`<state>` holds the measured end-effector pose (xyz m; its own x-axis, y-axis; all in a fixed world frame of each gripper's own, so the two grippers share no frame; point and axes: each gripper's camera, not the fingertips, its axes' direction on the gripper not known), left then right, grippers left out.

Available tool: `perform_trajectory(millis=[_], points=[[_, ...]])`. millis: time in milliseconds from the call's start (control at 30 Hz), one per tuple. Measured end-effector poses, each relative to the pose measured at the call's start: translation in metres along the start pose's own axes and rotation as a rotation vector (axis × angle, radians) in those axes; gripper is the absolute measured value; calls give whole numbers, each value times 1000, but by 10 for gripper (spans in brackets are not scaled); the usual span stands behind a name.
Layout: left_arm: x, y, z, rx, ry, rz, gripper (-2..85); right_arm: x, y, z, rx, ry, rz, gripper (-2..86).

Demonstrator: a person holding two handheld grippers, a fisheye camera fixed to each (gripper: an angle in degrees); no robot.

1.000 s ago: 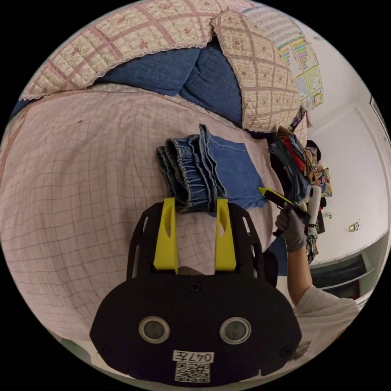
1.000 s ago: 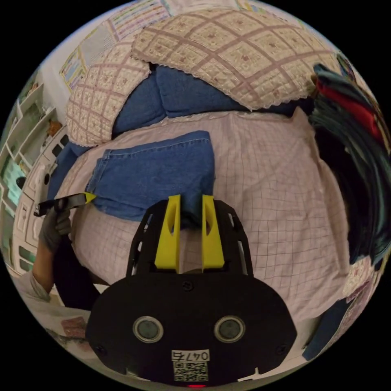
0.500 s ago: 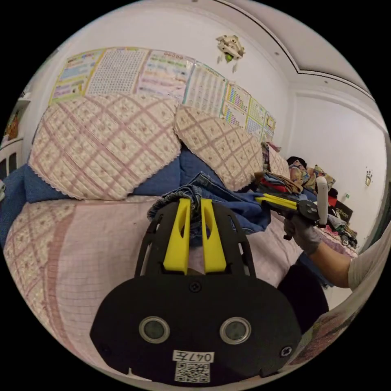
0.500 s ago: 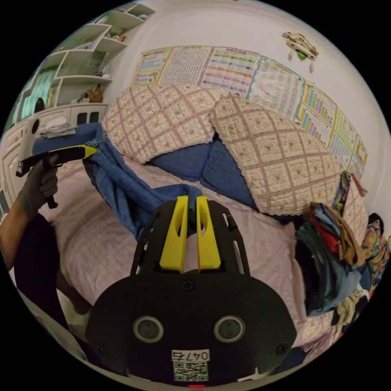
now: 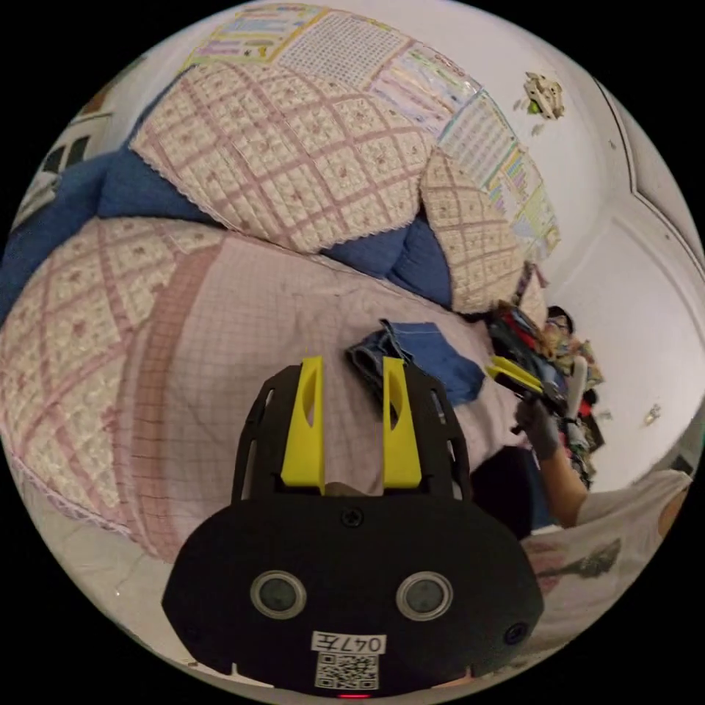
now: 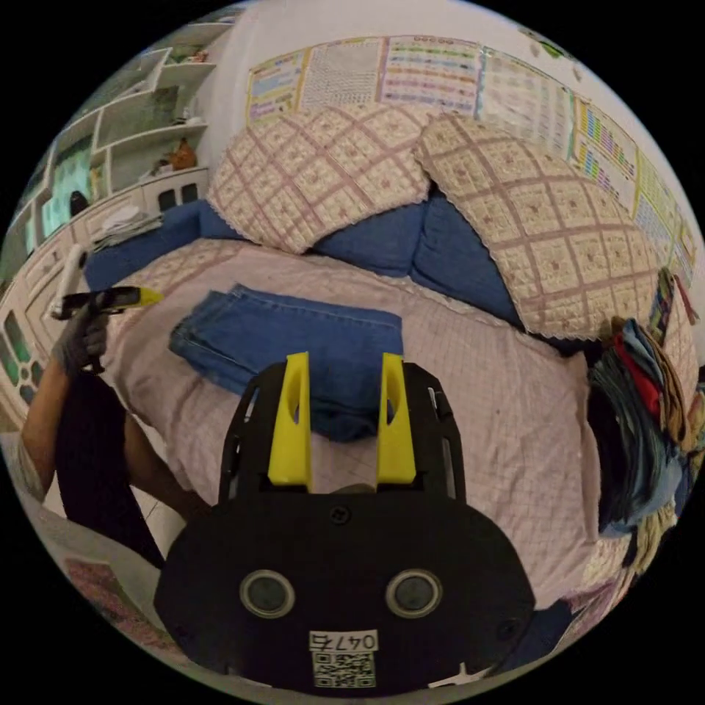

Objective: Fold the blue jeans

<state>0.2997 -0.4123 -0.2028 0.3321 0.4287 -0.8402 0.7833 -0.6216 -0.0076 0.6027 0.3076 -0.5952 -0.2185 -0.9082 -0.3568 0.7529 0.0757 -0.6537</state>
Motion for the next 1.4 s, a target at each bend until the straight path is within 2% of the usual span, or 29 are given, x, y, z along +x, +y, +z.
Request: perform_trajectory(millis=[133,267,433,533,667,800,900,1033,1233,1300,1400], points=[[22,0,8,-46,36,82,129,-65,-37,9,-9,-211,-259,100],[21,2,10,-37,154,60,129,-115,-56,44,-80,-182,-403,105],[25,3,17,-79,131,26,129,-125,-72,85,-158,-222,-413,103],[34,1,24,-109,94,26,131,-123,-74,94,-172,-251,-426,72],[48,-3,34,-158,84,25,131,-88,-70,92,-123,-302,-307,15],[72,-7,44,-187,50,48,129,-36,-63,83,-69,-411,-140,5],[88,-9,50,-228,-28,53,118,19,-50,56,15,-310,-32,3],[112,-11,46,-214,-87,103,96,109,-17,9,73,-19,86,3],[172,-15,17,-65,-196,308,57,200,60,6,-41,249,173,2],[196,-13,14,-73,-304,408,28,210,92,19,-107,321,198,2],[202,-10,22,-160,-355,425,7,220,142,45,-201,415,229,4]])
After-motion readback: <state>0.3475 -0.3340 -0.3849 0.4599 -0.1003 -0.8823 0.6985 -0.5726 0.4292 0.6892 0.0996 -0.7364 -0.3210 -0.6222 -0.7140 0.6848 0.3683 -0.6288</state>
